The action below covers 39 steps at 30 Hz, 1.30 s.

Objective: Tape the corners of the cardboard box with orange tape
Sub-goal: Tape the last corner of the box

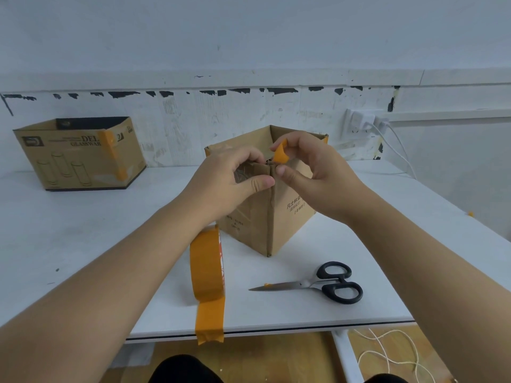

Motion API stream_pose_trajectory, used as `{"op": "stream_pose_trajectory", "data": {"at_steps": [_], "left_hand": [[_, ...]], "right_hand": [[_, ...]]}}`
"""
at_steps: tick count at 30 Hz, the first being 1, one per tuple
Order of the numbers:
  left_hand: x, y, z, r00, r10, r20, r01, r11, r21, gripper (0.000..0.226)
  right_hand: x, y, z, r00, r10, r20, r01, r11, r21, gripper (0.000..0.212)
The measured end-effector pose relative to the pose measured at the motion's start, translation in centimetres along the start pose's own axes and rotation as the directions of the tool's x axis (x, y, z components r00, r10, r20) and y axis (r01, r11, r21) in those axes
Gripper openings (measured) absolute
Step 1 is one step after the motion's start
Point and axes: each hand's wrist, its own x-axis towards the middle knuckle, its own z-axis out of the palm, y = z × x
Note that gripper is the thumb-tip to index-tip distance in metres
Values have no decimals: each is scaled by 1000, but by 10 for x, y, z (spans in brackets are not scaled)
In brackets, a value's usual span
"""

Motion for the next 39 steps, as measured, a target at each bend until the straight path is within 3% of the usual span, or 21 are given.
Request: {"op": "stream_pose_trajectory", "data": {"at_steps": [10,25,39], "left_hand": [[-4,-6,-8,993,94,73,-91,995,-44,13],[-2,-2,-6,997,41,62,-38,998,-54,18],[0,-4,-7,999,6,33,-3,997,-82,20]], "right_hand": [[-1,3,2,1000,-15,-8,15,1000,13,22],[-3,6,-7,1000,-12,15,11,996,91,22],[5,2,3,999,7,33,-6,999,-35,22]]}}
